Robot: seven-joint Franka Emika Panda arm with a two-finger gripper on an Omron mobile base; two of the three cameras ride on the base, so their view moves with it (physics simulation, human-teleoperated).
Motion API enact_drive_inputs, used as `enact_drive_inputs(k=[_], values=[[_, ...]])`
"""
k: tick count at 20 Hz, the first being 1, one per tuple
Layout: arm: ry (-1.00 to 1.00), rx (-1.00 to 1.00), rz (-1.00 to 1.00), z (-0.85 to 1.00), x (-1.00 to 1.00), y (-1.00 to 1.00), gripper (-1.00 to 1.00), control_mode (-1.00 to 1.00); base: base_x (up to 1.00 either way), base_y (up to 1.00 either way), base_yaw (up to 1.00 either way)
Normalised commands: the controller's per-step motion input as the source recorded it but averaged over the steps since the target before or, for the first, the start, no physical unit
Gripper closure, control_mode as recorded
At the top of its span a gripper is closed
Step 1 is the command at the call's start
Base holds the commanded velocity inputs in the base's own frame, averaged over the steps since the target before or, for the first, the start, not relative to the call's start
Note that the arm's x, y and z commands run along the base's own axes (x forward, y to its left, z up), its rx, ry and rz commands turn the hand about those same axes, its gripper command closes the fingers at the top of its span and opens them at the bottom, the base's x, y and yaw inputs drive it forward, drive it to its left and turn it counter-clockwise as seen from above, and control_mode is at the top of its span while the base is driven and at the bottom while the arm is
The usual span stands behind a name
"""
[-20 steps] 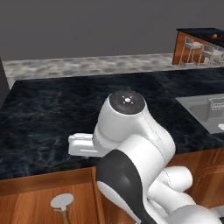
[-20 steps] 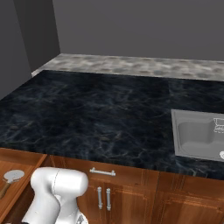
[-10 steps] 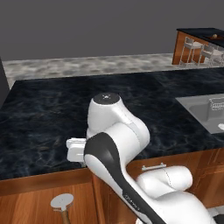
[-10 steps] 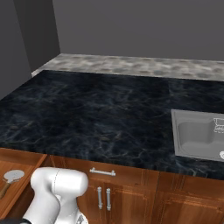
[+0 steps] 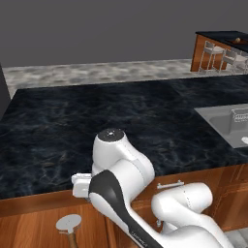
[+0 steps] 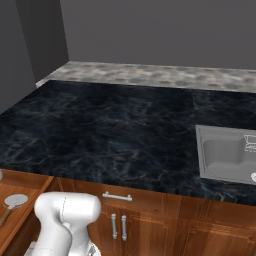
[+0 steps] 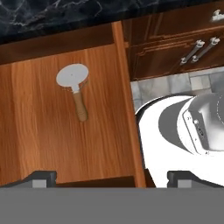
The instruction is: Take the pizza cutter from the drawer on the left and place it on the dining counter for cutting.
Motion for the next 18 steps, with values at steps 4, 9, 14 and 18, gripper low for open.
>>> enact_drive_inputs(k=[4,9,14,18], values=[[0.07,0.00,0.05,-0.58,0.31,0.16,-1.00,-1.00,0.00,0.00,0.00],[0.25,-0.01,0.02,-0.37,0.42,0.41,-1.00,-1.00,0.00,0.00,0.00],[0.22,-0.08,0.02,-0.40,0.29,0.47,-1.00,-1.00,0.00,0.00,0.00],[0.17,-0.14,0.01,-0.38,0.20,0.47,-1.00,-1.00,0.00,0.00,0.00]])
